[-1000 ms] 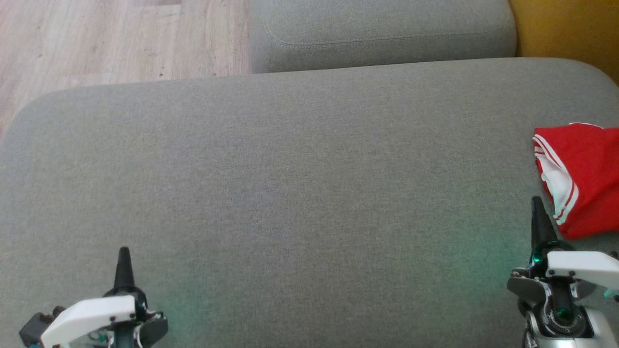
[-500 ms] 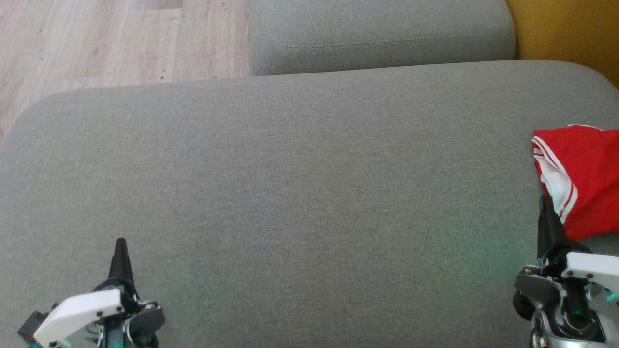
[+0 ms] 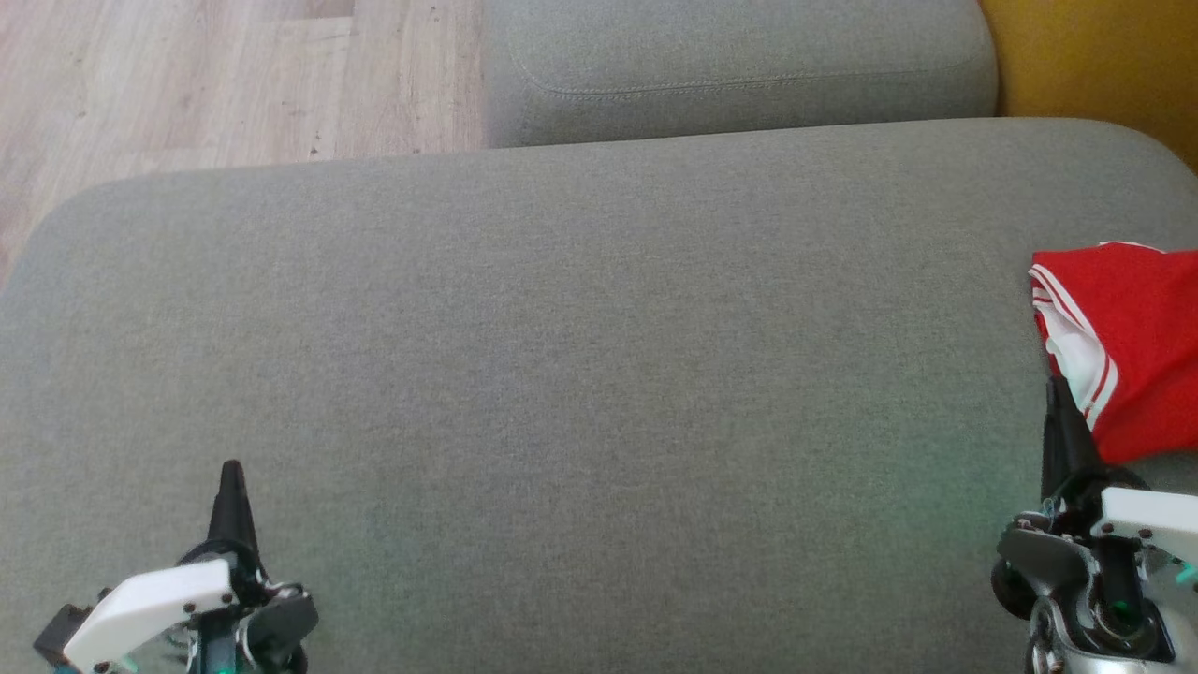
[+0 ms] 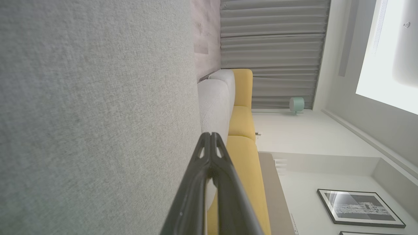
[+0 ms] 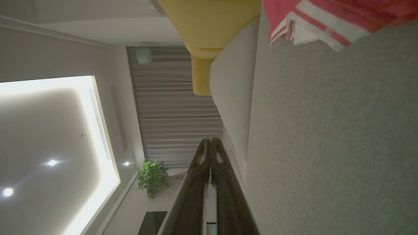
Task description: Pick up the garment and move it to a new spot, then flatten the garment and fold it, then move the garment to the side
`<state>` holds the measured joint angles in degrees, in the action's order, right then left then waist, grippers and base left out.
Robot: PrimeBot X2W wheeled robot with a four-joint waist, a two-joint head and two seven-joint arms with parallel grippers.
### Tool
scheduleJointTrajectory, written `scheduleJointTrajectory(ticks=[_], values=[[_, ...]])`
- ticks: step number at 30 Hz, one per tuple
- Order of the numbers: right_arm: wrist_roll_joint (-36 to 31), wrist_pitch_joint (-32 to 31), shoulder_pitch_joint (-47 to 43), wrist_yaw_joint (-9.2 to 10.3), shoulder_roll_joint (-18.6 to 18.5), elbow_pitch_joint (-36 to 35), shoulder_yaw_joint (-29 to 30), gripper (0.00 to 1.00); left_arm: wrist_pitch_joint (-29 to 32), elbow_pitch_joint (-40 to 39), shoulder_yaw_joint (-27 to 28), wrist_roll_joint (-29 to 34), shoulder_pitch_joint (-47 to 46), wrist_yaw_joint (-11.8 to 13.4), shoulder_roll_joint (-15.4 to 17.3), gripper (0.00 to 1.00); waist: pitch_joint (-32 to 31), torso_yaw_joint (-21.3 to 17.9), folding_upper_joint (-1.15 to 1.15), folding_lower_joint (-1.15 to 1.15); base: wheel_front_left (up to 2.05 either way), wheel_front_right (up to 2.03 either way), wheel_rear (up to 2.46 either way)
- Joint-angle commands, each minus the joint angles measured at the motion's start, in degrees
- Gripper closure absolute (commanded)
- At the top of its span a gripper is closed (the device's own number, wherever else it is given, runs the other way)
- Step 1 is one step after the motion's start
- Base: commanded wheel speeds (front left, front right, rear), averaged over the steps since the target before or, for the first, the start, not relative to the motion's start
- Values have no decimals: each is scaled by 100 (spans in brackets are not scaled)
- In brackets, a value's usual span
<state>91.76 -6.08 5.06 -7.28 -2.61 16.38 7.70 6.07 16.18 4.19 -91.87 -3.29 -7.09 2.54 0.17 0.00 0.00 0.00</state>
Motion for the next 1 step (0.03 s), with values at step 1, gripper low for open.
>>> scheduleJointTrajectory(ticks=[1], values=[[40, -41, 113, -21, -27, -235, -117, 100, 41, -211, 231, -30, -290, -40, 33, 100, 0, 0, 0, 0, 0, 0, 0]])
